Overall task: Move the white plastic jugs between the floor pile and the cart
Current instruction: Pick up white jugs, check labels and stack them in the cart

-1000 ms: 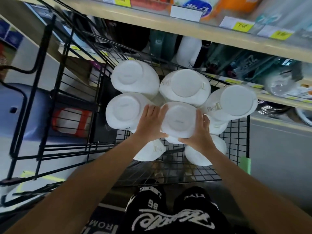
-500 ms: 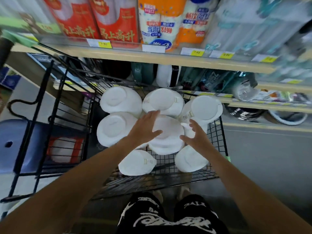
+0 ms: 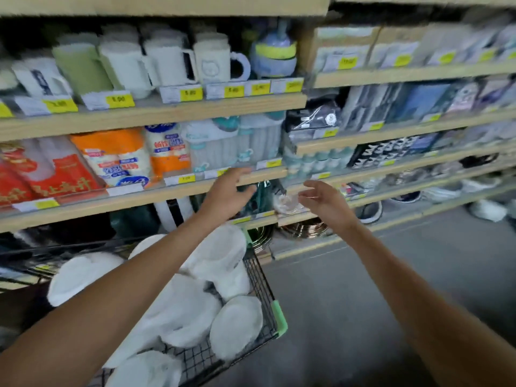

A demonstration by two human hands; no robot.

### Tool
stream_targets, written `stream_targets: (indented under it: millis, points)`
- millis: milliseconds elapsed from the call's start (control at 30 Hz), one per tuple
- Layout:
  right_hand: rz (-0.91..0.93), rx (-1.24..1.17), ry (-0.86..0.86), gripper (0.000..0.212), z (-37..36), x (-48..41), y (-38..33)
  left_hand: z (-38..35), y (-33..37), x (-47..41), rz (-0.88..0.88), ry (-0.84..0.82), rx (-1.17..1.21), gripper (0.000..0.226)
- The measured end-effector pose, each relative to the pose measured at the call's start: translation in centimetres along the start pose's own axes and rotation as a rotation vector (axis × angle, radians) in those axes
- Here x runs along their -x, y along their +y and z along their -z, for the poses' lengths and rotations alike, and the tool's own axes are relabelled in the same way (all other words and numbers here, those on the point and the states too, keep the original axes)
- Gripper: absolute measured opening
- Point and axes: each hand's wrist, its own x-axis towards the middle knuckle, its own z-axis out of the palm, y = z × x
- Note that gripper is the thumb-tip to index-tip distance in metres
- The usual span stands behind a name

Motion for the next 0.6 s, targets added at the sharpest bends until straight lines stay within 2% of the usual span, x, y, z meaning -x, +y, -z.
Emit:
stream_targets:
  millis: [200, 300, 500, 600]
  points:
    - [0.032, -0.03, 0.073, 0.034, 14.1, 0.6, 3.3, -9.9, 12.4, -3.8, 0.048, -0.038, 0.243, 0.042]
    - [0.026, -0.052, 0.118, 0.034, 20.7, 0.7, 6.3, -15.3, 17.2, -5.2, 0.065, -0.115, 0.369, 0.04]
    - [-0.073, -0.24, 0.223, 0.025, 30.1, 0.6, 11.6, -25.1, 24.6, -7.1, 0.093, -0.244, 0.414, 0.045]
    - [-0.098, -0.295, 0.266, 0.028, 33.9, -0.2, 14.2, -29.2, 27.2, -8.5, 0.095, -0.292, 0.42, 0.045]
